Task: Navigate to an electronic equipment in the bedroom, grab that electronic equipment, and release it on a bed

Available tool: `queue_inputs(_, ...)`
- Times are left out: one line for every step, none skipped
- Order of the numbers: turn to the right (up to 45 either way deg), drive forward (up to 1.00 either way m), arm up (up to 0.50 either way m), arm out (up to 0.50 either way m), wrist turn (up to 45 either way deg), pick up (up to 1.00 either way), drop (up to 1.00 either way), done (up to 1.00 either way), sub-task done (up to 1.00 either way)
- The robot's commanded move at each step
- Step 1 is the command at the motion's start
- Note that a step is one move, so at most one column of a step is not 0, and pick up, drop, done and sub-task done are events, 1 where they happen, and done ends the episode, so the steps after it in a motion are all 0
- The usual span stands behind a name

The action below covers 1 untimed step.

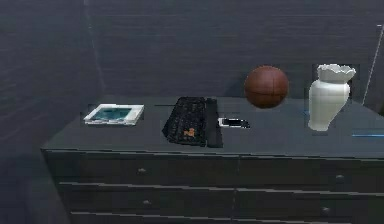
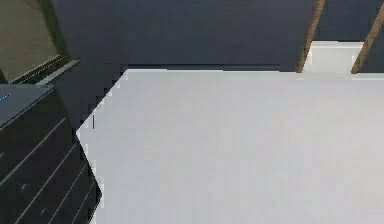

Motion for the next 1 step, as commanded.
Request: queue_inputs(0.0, 0.4, 0.0, 0.0, 0.0, 0.0, 0.0, 0.0, 0.0)
